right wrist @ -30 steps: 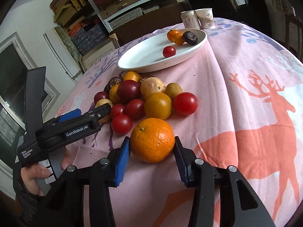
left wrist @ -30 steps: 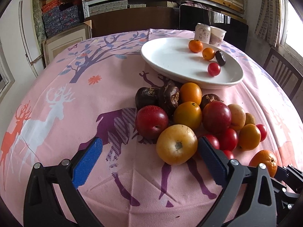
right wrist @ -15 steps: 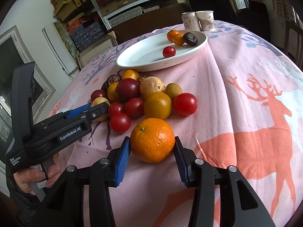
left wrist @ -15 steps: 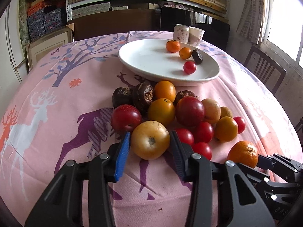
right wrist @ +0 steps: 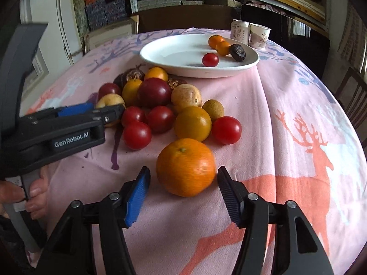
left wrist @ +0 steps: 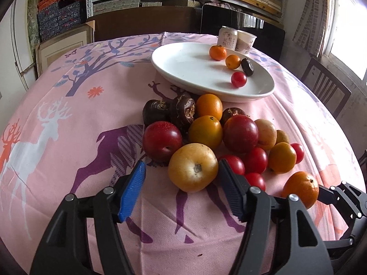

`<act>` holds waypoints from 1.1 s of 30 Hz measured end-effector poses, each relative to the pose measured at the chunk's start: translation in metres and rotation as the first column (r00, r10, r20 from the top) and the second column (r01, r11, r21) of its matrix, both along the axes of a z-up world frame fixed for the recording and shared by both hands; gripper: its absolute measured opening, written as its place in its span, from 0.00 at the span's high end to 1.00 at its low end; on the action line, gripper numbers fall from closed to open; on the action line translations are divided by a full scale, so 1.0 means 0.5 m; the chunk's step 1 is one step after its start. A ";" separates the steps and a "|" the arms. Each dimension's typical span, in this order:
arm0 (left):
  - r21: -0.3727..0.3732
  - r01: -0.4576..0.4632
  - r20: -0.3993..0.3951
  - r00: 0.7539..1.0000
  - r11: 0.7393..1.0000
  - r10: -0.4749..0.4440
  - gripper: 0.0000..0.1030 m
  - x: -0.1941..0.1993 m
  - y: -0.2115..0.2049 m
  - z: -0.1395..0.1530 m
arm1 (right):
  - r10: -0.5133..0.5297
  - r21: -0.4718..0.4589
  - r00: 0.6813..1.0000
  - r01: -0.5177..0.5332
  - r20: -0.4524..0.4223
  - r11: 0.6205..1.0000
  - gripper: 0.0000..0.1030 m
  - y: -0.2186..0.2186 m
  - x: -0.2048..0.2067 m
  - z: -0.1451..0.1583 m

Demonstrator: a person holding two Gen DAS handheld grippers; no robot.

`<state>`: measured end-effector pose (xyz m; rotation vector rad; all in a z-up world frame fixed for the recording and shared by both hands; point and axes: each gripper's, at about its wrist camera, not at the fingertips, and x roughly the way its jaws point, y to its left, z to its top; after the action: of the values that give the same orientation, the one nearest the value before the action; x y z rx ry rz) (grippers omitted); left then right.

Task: Organize fruits

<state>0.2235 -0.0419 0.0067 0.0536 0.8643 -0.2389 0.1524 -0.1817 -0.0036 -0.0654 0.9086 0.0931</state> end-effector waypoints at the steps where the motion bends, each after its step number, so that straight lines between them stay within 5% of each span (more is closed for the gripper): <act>1: 0.011 -0.010 -0.006 1.000 1.000 0.010 0.25 0.003 -0.001 -0.003 | 0.004 -0.027 1.000 -0.004 0.006 1.000 0.34 0.005 0.001 0.003; 3: -0.008 -0.026 -0.045 0.999 1.000 0.026 0.07 0.015 0.009 -0.013 | -0.019 -0.060 1.000 0.019 0.008 0.998 0.25 0.007 0.007 0.004; 5: -0.084 -0.030 -0.087 0.996 0.996 0.023 0.04 0.026 0.026 -0.021 | -0.028 -0.060 1.000 0.028 -0.002 0.998 0.24 0.002 0.014 0.002; 10: -0.086 -0.007 -0.081 0.997 0.996 0.000 0.04 0.021 0.020 -0.017 | -0.034 -0.056 0.999 0.033 -0.007 0.998 0.24 -0.004 0.025 0.001; 11: -0.108 0.009 -0.080 0.997 0.994 -0.017 0.09 0.021 0.021 -0.015 | -0.035 -0.059 0.999 0.035 -0.003 0.998 0.24 -0.004 0.024 0.002; 14: -0.212 0.080 -0.076 0.992 0.974 -0.098 0.47 0.020 0.025 -0.011 | -0.044 -0.082 0.999 0.046 0.028 0.996 0.55 0.002 0.013 0.008; 17: -0.260 0.090 -0.080 0.990 0.961 -0.114 0.56 0.019 0.027 -0.012 | -0.058 -0.129 0.997 0.063 0.041 0.990 0.55 0.011 0.011 0.008; 33: -0.344 0.052 -0.133 0.986 0.938 -0.103 0.60 0.048 0.082 -0.013 | -0.100 -0.164 0.989 0.117 0.107 0.980 0.55 0.008 -0.008 0.023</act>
<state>0.2477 -0.0011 0.0005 -0.2564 0.9599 -0.4685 0.1485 -0.1779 0.0081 -0.1771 0.8184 -0.0889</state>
